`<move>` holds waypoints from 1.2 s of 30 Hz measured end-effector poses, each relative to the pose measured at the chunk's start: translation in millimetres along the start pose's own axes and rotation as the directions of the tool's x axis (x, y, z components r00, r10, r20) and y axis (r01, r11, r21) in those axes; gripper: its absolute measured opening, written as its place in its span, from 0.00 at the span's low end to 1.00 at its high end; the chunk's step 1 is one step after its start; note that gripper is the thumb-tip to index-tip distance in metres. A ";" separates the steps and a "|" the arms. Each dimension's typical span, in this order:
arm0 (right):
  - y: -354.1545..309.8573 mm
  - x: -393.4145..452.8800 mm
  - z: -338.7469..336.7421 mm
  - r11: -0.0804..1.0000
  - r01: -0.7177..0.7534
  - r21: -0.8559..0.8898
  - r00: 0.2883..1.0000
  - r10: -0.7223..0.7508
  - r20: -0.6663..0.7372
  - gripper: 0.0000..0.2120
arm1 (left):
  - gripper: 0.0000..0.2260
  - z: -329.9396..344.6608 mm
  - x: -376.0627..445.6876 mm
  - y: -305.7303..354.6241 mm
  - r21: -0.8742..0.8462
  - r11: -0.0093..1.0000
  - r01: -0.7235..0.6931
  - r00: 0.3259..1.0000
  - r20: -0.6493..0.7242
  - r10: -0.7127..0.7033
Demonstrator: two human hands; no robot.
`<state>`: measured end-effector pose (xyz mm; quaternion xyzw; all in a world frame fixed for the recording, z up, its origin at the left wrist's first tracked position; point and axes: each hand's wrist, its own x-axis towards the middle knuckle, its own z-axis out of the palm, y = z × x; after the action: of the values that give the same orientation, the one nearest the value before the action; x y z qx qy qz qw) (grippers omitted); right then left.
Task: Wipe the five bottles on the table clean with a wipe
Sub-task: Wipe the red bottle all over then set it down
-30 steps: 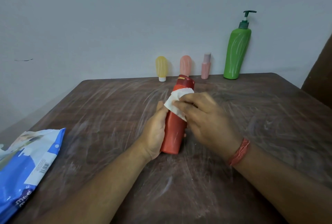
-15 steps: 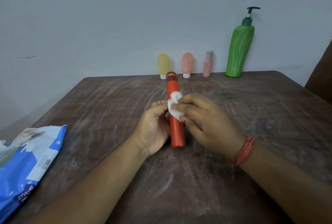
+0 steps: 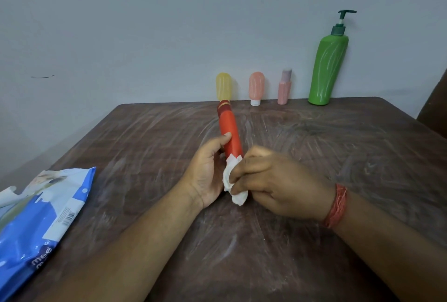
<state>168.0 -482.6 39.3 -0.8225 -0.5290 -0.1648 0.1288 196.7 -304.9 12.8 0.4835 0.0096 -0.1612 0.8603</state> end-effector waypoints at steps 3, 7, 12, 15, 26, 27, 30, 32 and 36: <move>0.2 -1.5 -1.0 0.999 0.037 0.030 0.999 -0.036 -0.018 0.10 | 0.14 2.2 -1.3 0.2 -0.003 1.000 -0.026 0.999 -0.036 0.026; 2.2 -5.7 6.9 1.000 -0.002 0.030 0.989 0.006 -0.146 0.11 | 0.18 5.8 -0.7 -0.8 0.000 0.999 -0.034 0.999 -0.014 0.034; 2.1 -2.2 9.9 0.974 -0.210 0.082 0.944 0.224 -0.243 0.11 | 0.24 7.3 -2.8 0.4 -0.030 0.996 -0.089 0.996 -0.006 0.089; -2.1 -3.8 10.9 0.996 -0.067 0.058 0.985 0.075 -0.156 0.08 | 0.29 4.4 -1.1 3.7 -0.148 0.985 -0.085 0.994 -0.077 0.074; -1.2 -2.9 10.7 1.000 -0.025 -0.001 0.971 0.024 -0.238 0.09 | 0.31 -0.8 1.1 5.4 -0.372 0.914 -0.163 0.984 0.007 0.179; -0.9 -2.3 10.7 0.999 -0.043 -0.008 0.964 0.040 -0.263 0.08 | 0.31 -1.2 0.6 5.1 -0.369 0.917 -0.154 0.984 0.027 0.176; -6.0 3.1 15.3 1.000 -0.025 -0.015 0.954 0.019 -0.298 0.07 | 0.32 -0.1 -2.3 5.9 -0.374 0.919 -0.124 0.982 0.088 0.168; -8.2 4.3 18.3 1.000 0.024 -0.011 0.956 -0.026 -0.293 0.08 | 0.33 1.4 -4.0 6.8 -0.374 0.919 -0.126 0.981 0.091 0.172; -0.1 -1.1 13.8 0.999 -0.053 -0.008 0.951 0.048 -0.305 0.06 | 0.32 2.3 -4.6 8.2 -0.375 0.914 -0.154 0.980 0.057 0.189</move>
<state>169.3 -478.2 26.3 -0.8016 -0.4802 -0.2904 0.2062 194.4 -301.7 21.6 0.3045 -0.0426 -0.1024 0.9460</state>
